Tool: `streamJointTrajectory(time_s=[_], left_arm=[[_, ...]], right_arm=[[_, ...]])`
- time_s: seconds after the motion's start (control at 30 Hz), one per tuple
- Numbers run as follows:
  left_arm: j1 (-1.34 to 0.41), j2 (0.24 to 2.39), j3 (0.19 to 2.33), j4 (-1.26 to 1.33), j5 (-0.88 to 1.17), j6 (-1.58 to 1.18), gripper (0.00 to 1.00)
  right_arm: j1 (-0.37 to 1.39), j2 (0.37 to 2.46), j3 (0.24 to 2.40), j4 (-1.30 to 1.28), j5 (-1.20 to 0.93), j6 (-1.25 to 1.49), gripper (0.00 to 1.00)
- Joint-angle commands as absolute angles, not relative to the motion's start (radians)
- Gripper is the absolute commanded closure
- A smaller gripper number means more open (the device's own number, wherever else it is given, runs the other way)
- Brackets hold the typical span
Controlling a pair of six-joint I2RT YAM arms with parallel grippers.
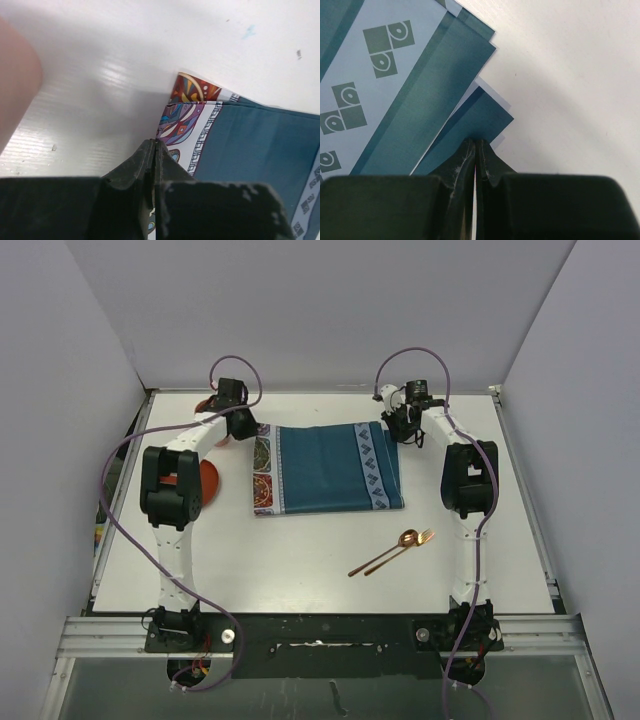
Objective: Set the dinner table for one person
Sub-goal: Fold the napkin at the center of the board.
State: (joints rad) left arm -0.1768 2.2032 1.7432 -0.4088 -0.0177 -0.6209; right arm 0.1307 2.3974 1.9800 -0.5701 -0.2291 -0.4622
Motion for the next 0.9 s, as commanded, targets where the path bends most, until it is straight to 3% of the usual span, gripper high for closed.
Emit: streamJointTrajectory(time_s=[0.0, 0.67, 0.77, 0.87], left_arm=[[-0.181, 2.234, 1.845, -0.337, -0.003, -0.622, 1.0], [-0.264, 2.328, 1.964, -0.357, 0.097, -0.628, 0.99], [-0.262, 2.309, 1.944, -0.358, 0.096, -0.619, 0.99], [-0.26, 2.278, 1.922, -0.362, 0.09, -0.602, 0.99]], right_arm=[[0.129, 2.488, 1.946, -0.613, -0.21, -0.458, 1.0], [0.129, 2.506, 1.993, -0.598, -0.163, -0.418, 1.0], [0.134, 2.485, 2.018, -0.623, -0.176, -0.398, 0.82], [0.151, 2.432, 2.025, -0.629, -0.164, -0.41, 0.7]])
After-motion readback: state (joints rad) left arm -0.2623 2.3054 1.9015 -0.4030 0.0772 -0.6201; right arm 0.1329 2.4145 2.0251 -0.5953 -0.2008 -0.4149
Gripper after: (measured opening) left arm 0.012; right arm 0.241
